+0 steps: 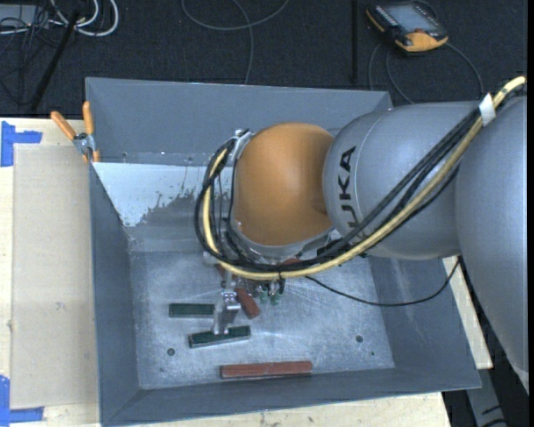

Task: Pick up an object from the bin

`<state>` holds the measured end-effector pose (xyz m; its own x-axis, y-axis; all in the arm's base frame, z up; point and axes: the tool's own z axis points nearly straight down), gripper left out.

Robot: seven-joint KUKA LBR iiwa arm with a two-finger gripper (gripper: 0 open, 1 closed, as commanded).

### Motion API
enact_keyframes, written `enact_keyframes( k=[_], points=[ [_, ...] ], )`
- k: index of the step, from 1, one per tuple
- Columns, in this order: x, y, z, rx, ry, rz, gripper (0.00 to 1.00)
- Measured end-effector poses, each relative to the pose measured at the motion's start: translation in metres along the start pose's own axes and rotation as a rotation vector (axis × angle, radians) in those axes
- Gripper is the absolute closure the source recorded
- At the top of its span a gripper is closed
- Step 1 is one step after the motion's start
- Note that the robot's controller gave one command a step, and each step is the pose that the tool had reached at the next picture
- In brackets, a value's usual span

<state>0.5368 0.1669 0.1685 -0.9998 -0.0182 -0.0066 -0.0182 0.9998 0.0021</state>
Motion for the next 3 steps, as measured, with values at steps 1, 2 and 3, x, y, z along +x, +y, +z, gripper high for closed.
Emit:
enact_keyframes(
  k=[1,2,3],
  points=[
    [0.017,-0.011,0.086,0.002,0.010,0.042,1.00],
    [0.017,-0.011,0.086,0.002,0.010,0.043,1.00],
    [0.020,-0.012,-0.044,0.002,0.007,0.018,1.00]
  ],
)
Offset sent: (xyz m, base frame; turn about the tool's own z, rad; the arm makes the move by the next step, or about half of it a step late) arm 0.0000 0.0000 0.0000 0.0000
